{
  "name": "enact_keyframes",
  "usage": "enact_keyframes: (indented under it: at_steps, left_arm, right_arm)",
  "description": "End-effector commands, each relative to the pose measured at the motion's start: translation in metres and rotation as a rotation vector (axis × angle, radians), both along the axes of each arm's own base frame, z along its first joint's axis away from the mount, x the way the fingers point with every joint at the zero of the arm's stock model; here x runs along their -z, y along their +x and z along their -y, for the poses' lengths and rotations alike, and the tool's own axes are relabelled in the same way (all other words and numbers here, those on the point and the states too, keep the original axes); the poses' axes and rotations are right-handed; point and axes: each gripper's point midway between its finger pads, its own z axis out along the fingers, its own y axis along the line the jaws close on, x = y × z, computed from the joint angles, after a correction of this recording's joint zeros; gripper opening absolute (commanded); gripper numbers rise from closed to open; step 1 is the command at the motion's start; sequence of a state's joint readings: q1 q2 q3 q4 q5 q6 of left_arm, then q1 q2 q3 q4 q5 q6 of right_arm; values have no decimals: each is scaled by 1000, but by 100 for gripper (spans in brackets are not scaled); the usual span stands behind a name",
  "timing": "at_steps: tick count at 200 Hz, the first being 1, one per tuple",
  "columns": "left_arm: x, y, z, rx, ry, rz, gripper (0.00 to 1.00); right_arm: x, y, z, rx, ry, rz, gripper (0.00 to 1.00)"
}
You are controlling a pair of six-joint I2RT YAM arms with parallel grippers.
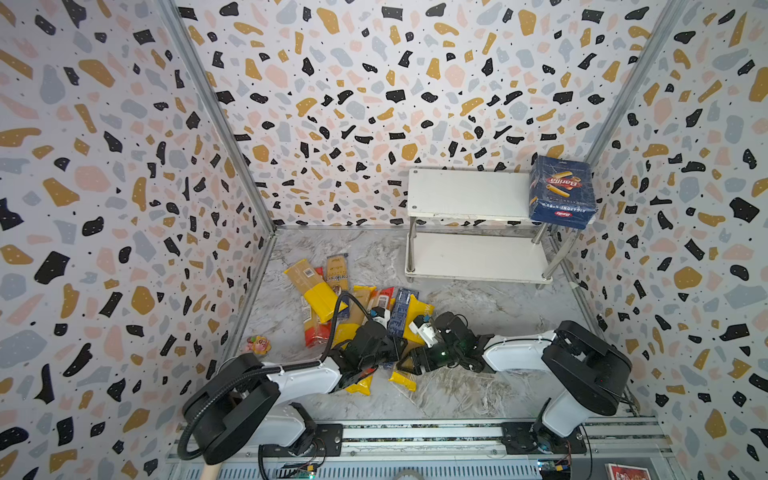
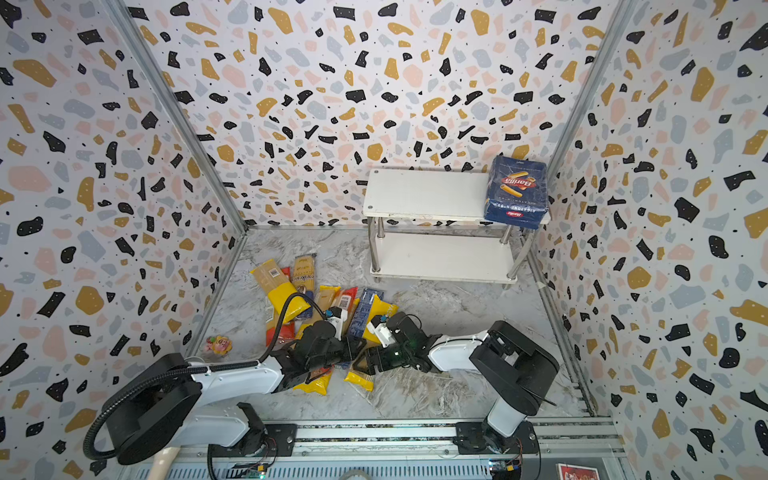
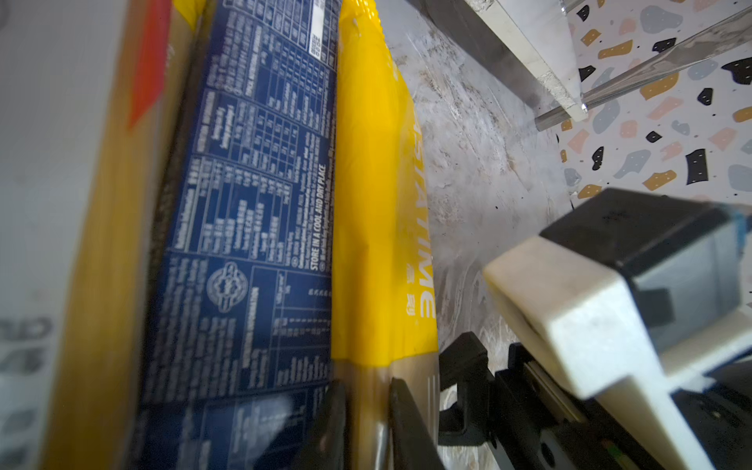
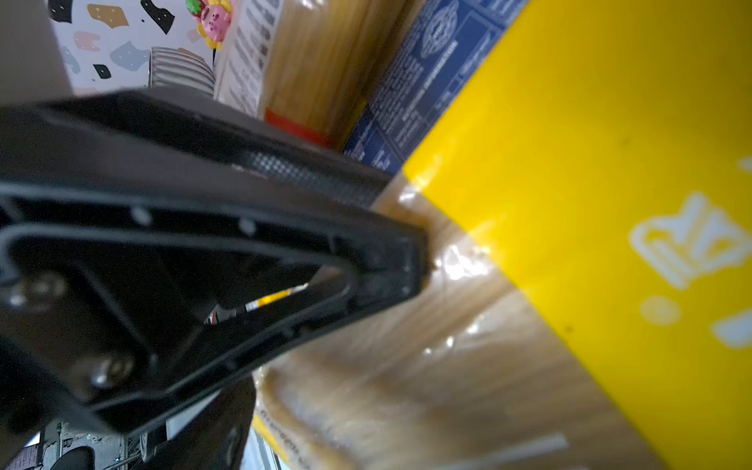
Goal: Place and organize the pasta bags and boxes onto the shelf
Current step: 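Close the right gripper on the yellow PASTATIME bag's end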
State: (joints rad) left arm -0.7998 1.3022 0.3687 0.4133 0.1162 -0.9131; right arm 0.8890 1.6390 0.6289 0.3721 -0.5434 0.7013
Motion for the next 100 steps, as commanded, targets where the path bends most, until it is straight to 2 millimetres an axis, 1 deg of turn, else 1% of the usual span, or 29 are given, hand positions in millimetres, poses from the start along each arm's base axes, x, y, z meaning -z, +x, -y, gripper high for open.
enact_keyframes:
  at_steps: [1,41,71,100]
  left_arm:
    - [-10,-17,7,61,-73,-23,19]
    - [-21,-25,4,68,-118,-15,15]
    - [-21,-30,-3,65,-120,-13,15]
    - [-20,-36,-8,65,-135,-11,16]
  right_arm:
    - [14,16,2,78,-90,41,88]
    - [14,13,-7,107,-93,25,89]
    - [14,15,-7,141,-128,38,89]
    - [18,17,-8,170,-216,75,89]
